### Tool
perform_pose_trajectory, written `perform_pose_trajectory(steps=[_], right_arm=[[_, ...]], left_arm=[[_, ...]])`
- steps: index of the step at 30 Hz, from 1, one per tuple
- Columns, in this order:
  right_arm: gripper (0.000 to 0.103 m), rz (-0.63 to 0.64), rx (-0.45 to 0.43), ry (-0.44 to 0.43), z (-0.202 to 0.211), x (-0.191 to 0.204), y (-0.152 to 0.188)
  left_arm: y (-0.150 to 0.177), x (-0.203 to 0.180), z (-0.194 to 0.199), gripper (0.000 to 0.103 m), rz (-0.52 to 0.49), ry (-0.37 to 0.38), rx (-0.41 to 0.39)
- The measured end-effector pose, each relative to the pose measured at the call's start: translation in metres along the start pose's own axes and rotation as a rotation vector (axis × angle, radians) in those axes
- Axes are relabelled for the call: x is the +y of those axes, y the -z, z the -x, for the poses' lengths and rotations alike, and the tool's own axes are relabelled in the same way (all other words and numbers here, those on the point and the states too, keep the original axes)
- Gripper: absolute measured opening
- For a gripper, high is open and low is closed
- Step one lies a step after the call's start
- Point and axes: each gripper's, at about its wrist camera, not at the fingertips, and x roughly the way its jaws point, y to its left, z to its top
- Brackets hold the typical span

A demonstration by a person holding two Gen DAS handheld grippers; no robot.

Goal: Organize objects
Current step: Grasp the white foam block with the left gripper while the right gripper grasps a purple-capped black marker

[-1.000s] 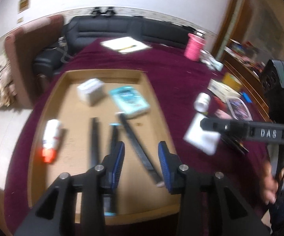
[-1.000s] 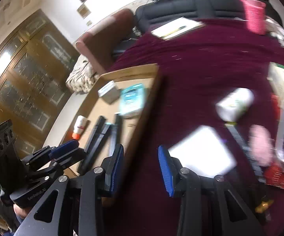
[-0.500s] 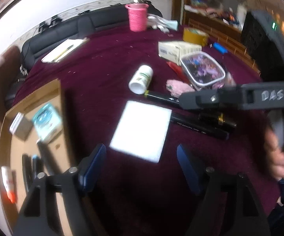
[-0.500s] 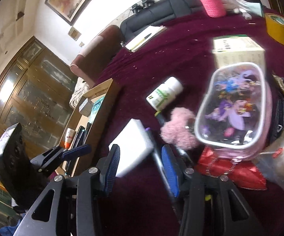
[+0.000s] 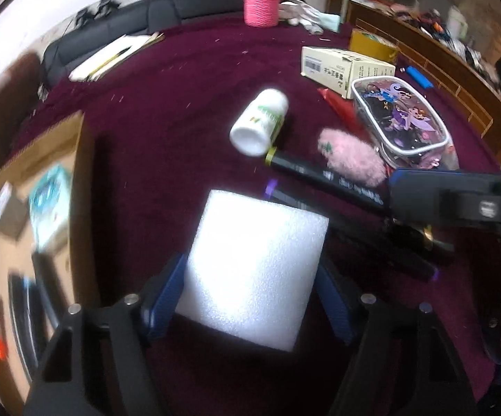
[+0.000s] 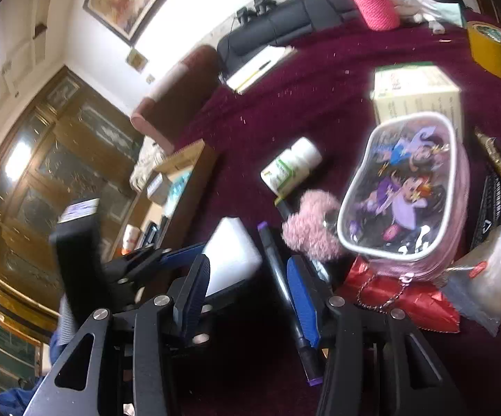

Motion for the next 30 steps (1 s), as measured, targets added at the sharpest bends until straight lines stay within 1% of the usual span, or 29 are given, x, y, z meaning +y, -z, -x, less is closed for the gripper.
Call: perform_pose_trajectory(steps=[2,5,6,7,8,9,10,11,12,14,15,16,17,19,24,26,30], right_arm=[[0.051,0.031,0.02,0.019,-0.007,0.006,0.003],[0.05,0.105,0.039,0.101,-0.019,0.015,0.005],[0.043,0.135,0.048,0.126,-0.023,0.019,0.006],[0.039,0.164,0.053,0.15,-0.028,0.022,0.008],[0.035,0.19,0.051,0.181,-0.031,0.025,0.009],[0.033,0.232,0.047,0.229,-0.035,0.028,0.01],[0.032,0.255,0.055,0.256,-0.039,0.029,0.012],[0.025,0.273,0.067,0.289,-0.045,0.028,0.014],[0.021,0.296,0.079,0.326,-0.05,0.028,0.016],[0.019,0.408,0.072,0.399,-0.055,0.039,0.024],[0.018,0.447,0.062,0.442,-0.059,0.045,0.028],[0.018,0.452,0.056,0.456,-0.06,0.047,0.03],[0.016,0.448,0.052,0.457,-0.06,0.048,0.03],[0.016,0.386,0.037,0.389,-0.053,0.045,0.024],[0.017,0.231,-0.018,0.214,-0.029,0.029,0.007],[0.017,0.207,-0.027,0.181,-0.027,0.028,0.006],[0.017,0.198,-0.034,0.158,-0.027,0.03,0.009]], left_arm=[[0.014,0.0,0.01,0.072,0.014,0.005,-0.005],[0.033,0.001,0.022,0.072,0.047,0.013,-0.007],[0.036,0.001,0.025,0.072,0.047,0.016,-0.008],[0.04,0.0,0.027,0.072,0.047,0.025,-0.007],[0.043,0.0,0.028,0.072,0.048,0.029,-0.008],[0.044,-0.001,0.028,0.072,0.044,0.023,-0.011],[0.045,-0.002,0.028,0.072,0.039,0.019,-0.012],[0.045,-0.003,0.028,0.072,0.038,0.017,-0.013],[0.045,-0.002,0.028,0.073,0.04,0.017,-0.015],[0.046,-0.002,0.027,0.073,0.04,0.016,-0.02],[0.046,-0.002,0.027,0.073,0.039,0.014,-0.024],[0.047,-0.003,0.027,0.073,0.039,0.011,-0.029],[0.048,-0.003,0.027,0.072,0.041,0.008,-0.038],[0.048,0.0,0.03,0.071,0.055,0.017,-0.052],[0.047,0.012,0.041,0.07,0.128,0.094,-0.097],[0.046,0.013,0.045,0.07,0.137,0.099,-0.115],[0.046,0.011,0.05,0.07,0.137,0.097,-0.127]])
